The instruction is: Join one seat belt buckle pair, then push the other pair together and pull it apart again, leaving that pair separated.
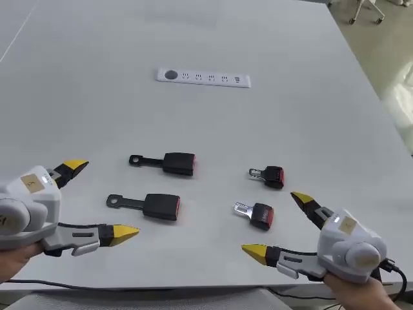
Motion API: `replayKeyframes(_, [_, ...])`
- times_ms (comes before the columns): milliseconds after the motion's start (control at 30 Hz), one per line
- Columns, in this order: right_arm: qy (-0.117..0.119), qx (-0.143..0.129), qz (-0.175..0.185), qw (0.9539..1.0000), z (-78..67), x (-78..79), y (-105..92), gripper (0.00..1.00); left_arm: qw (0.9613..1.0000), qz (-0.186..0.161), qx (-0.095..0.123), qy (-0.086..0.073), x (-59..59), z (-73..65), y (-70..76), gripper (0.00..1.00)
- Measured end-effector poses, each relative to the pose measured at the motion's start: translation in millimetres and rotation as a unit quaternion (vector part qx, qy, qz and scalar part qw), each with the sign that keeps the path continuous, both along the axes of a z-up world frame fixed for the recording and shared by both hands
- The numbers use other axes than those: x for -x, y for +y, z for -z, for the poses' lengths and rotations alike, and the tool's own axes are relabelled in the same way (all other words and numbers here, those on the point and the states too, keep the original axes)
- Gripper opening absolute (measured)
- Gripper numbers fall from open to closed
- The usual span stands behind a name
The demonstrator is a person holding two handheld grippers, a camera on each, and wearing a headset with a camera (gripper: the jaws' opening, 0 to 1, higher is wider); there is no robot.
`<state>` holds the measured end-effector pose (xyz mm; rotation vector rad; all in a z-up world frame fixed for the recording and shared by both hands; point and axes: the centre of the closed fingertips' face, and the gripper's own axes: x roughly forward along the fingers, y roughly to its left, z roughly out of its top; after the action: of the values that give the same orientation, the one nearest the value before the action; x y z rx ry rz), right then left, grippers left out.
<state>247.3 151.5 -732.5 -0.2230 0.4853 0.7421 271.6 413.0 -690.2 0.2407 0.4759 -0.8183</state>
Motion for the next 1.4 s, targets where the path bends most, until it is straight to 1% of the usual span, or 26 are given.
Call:
replayKeyframes(100, [0.001, 0.0, 0.0, 1.0, 1.7, 0.5, -0.2, 0.96, 1.0, -0.004, 0.006, 0.001, -0.7, -0.2, -0.8, 1.0])
replayKeyframes(533, [0.008, 0.005, -0.003, 1.0, 6.1, 0.1, -1.6, 0.95, 1.0, 0.002, -0.003, 0.005, 1.6, 6.3, -2.7, 1.0])
replayKeyframes(900, [0.016, 0.015, -0.011, 0.9997, 12.5, -1.5, -7.7, 0.94, 0.9998, 0.017, -0.012, 0.007, -0.3, 10.3, -7.6, 1.0])
replayKeyframes(1033, [0.021, 0.018, -0.014, 0.9995, 15.6, -1.7, -9.4, 0.94, 0.9995, 0.026, -0.019, 0.006, -2.3, 12.3, -10.1, 1.0])
replayKeyframes(1100, [0.023, 0.02, -0.017, 0.9994, 18.0, -2.2, -10.3, 0.94, 0.9991, 0.035, -0.023, 0.009, -1.8, 14.6, -12.7, 0.99])
replayKeyframes(1233, [0.028, 0.028, -0.027, 0.9988, 22.0, -3.2, -11.6, 0.93, 0.9968, 0.066, -0.044, 0.011, 2.4, 21.3, -18.3, 0.98])
replayKeyframes(1300, [0.03, 0.029, -0.031, 0.9986, 22.7, -3.5, -11.5, 0.93, 0.9961, 0.073, -0.048, 0.013, 2.1, 23.5, -20.6, 0.98])
replayKeyframes(1400, [0.033, 0.031, -0.037, 0.9983, 24.7, -4.9, -12.6, 0.92, 0.9951, 0.081, -0.056, 0.012, -0.5, 25.5, -23.0, 0.98])
